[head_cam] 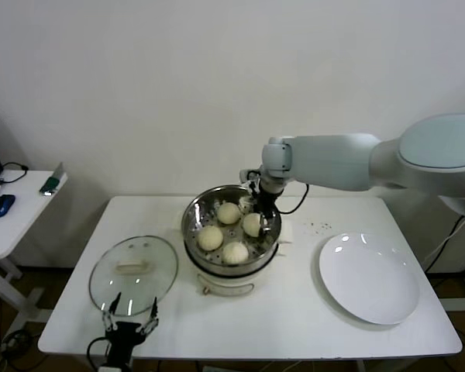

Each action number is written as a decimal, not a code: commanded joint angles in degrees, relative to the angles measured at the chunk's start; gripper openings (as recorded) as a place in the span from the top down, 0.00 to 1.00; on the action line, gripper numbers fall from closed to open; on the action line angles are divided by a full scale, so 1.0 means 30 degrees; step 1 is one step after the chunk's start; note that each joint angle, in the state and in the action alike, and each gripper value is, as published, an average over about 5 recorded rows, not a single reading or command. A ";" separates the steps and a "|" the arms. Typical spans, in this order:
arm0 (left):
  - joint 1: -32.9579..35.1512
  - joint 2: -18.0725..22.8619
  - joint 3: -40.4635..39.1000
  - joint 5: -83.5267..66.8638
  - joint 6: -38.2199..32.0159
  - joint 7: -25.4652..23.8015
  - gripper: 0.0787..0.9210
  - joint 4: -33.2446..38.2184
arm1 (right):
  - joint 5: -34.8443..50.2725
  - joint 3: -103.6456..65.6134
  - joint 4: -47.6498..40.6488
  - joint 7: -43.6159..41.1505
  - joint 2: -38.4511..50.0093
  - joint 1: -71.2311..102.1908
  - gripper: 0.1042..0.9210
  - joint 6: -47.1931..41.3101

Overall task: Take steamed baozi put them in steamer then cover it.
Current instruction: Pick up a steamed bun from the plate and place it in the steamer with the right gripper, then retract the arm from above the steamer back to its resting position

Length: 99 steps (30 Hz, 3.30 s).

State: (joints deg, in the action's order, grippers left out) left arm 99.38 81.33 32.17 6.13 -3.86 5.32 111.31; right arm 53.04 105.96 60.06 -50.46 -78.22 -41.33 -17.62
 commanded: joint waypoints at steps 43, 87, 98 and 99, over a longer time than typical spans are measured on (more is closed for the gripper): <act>-0.0621 -0.0438 0.2051 0.0312 -0.0294 -0.0624 0.12 0.0200 | -0.3890 -2.6303 0.8268 1.1978 1.7080 1.8779 0.12 0.7400; -0.4623 -0.3179 0.0538 2.2511 0.2618 0.0599 0.12 -0.3964 | -0.6830 -4.8681 1.2038 1.2098 0.5969 4.0470 0.12 0.7638; -0.6180 -0.2758 -0.0086 2.3603 0.2214 0.1324 0.12 -0.6130 | -0.7501 -4.8797 1.2011 1.2195 0.5472 4.0671 0.12 0.7684; -0.6317 -0.2754 -0.0118 2.3690 0.2200 0.1393 0.12 -0.6301 | -0.7575 -4.8785 1.2000 1.2205 0.5425 4.0665 0.12 0.7685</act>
State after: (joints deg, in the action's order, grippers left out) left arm 84.59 72.99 33.54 71.65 3.44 7.46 98.98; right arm 31.95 -38.35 95.76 -13.58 -59.96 78.33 5.33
